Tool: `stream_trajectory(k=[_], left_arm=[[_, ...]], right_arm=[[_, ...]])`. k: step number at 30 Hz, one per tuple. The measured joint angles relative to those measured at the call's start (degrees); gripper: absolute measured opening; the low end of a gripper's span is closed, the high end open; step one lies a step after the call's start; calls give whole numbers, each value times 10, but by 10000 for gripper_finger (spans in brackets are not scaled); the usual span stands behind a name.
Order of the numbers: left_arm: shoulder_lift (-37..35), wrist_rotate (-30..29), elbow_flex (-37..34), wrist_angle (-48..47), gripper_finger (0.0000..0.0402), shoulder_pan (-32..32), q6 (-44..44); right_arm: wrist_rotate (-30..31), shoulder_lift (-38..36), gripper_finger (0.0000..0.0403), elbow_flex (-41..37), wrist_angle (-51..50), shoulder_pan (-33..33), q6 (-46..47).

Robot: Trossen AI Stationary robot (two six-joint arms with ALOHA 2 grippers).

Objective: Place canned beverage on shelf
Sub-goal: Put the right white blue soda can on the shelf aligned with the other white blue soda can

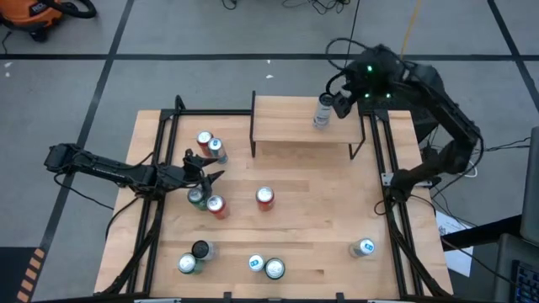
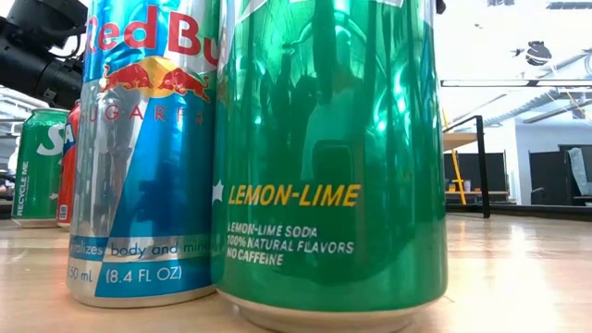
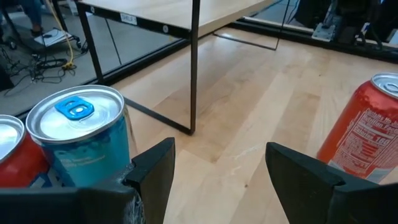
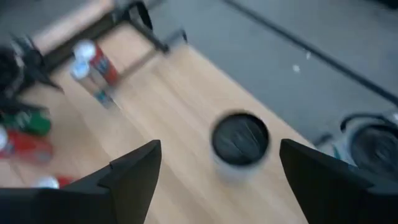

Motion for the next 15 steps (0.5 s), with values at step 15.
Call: stream_trajectory(k=[15], left_arm=[[1,12,0,-10,251,0,-10]], right_arm=[[132,-38,314,-219,180,40,48]])
